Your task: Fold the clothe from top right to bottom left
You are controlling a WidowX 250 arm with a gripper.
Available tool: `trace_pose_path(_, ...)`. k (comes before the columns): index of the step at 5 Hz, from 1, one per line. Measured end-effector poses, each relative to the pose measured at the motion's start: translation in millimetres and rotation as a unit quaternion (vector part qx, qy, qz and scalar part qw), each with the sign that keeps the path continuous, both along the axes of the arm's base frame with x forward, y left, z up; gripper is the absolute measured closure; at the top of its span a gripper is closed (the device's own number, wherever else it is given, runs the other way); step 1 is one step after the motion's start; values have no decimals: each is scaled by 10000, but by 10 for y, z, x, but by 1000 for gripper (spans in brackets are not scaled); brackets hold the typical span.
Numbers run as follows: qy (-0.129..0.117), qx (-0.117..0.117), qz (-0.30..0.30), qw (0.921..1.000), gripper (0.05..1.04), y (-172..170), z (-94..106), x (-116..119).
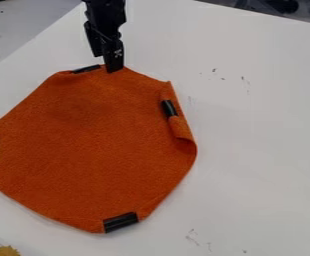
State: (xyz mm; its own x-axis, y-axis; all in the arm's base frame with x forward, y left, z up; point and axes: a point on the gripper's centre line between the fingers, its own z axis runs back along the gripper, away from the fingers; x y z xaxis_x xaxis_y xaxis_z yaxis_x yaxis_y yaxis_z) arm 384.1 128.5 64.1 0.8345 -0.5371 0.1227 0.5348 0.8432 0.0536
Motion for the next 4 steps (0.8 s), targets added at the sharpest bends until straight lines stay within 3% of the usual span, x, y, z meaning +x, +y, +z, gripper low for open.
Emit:
trace_pose_path(1, 164, -69, 18, 9998, 83, -16, -137, -21)
trace_pose_path(3, 221, -149, -482, 9985, 83, -667, -193, 129)
trace_pose_path(4, 396, -148, -399, 9983, 83, -878, -236, 86)
